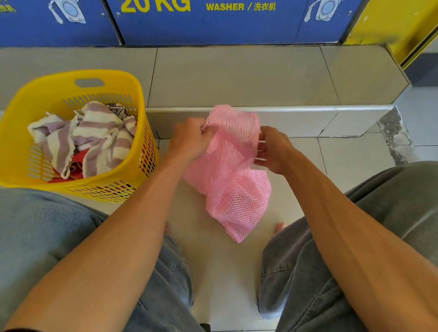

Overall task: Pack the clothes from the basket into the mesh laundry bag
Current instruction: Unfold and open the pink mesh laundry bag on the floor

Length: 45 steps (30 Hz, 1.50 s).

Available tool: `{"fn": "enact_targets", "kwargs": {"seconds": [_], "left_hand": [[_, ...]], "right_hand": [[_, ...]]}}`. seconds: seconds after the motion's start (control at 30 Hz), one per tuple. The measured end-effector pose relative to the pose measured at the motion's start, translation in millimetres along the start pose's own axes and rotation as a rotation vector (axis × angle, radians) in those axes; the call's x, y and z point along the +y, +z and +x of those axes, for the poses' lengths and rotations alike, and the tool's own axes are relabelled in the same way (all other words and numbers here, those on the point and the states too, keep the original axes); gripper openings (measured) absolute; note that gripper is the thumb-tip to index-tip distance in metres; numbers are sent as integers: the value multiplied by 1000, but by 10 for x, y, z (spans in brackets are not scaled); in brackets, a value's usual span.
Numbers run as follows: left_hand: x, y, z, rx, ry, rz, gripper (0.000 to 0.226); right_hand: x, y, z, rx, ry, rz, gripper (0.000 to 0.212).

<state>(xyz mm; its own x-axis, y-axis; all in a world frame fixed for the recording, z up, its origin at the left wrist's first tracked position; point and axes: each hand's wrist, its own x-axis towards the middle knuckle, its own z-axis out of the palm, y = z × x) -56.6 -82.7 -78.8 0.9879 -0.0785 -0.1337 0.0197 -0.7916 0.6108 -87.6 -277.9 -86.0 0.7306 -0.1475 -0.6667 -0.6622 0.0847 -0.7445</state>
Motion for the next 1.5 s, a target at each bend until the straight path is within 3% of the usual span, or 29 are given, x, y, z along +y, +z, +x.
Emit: {"fn": "enact_targets", "kwargs": {"seconds": [0.13, 0.17, 0.23, 0.3, 0.47, 0.57, 0.63, 0.7, 0.77, 0.9, 1.0, 1.1, 1.17, 1.27, 1.33, 1.4, 1.5], "left_hand": [[64, -100, 36, -3, -76, -170, 31], [72, -112, 32, -13, -93, -197, 33], [63, -116, 32, -24, -122, -250, 40], [27, -114, 38, -16, -145, -288, 43], [-5, -121, 38, 6, -151, -320, 35], [-2, -116, 35, -39, -147, -383, 76], [32, -135, 61, -245, -57, -362, 97], [61, -136, 74, -425, 38, -175, 87], [31, -98, 65, -431, 20, 26, 62], [-271, 135, 32, -338, -63, 29, 23], [-442, 307, 50, -194, -228, -114, 16], [-524, 407, 118, -55, -341, -116, 17], [-589, 463, 213, 13, -383, -151, 15], [-686, 592, 393, 45, -436, -264, 17], [-692, 675, 478, -41, -438, -380, 23], [-676, 734, 520, -175, -414, -482, 40], [-795, 815, 554, -159, -423, -509, 60]], "right_hand": [[94, 48, -17, -224, 32, -19, 84], [103, 65, -31, -236, -5, -95, 79], [96, 92, -12, -191, -103, -193, 48], [52, 90, 25, -95, -159, -129, 20], [-130, 65, -5, -38, -220, -10, 15], [-223, 68, -67, -34, -246, -7, 12], [-298, 67, -112, -51, -268, -38, 21], [-384, 56, -161, -89, -284, -92, 23], [-461, 52, -203, -132, -298, -155, 19], [-485, 71, -183, -127, -313, -252, 32], [-360, 39, -1, -61, -246, -323, 51], [82, -162, 265, 126, -119, -405, 35], [489, -303, 386, 78, 29, -657, 25], [1045, -279, 492, -175, 242, -950, 87], [1325, -177, 610, -161, 254, -991, 111], [1482, -71, 724, -7, 243, -990, 101], [1512, -14, 809, 163, 160, -1036, 45]]}}
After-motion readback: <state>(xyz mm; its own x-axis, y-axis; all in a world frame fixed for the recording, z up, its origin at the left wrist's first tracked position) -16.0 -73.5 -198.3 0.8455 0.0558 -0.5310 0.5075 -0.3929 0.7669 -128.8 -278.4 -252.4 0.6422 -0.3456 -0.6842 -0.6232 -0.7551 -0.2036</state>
